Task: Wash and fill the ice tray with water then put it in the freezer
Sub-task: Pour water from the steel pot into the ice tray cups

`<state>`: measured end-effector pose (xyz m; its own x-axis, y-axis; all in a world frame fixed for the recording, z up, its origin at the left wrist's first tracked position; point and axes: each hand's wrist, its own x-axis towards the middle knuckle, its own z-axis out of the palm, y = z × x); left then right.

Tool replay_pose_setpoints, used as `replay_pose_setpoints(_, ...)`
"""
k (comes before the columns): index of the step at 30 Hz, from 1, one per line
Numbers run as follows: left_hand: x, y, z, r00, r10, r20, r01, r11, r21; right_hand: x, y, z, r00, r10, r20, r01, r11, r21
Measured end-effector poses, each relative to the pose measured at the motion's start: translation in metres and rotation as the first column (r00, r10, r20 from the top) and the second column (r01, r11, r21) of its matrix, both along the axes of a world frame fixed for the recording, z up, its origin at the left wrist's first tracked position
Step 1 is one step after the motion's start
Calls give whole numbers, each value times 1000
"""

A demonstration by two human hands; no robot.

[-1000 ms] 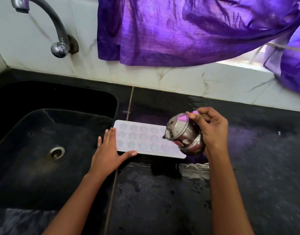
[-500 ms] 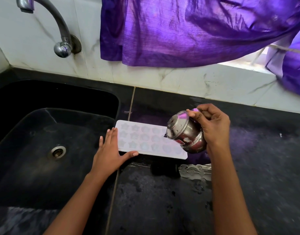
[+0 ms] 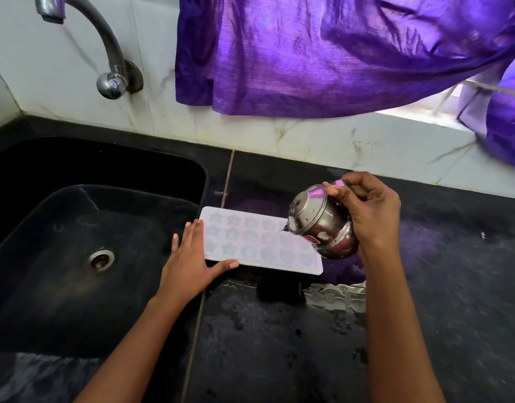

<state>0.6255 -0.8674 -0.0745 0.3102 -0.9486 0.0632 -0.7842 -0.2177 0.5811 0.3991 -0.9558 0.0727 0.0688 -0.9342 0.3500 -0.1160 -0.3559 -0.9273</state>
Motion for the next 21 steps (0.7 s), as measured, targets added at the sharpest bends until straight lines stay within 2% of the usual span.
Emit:
replay_pose_setpoints(14,1,-2,-2,1000,3,12,-3,1000,-11,-2,-1,-7,999,-20,49,18,999,47)
replay_pose_setpoints(21,1,-2,-3,1000,6,9,-6,1000,-2,-3,-4,-20,982,-60,176,35,989,143)
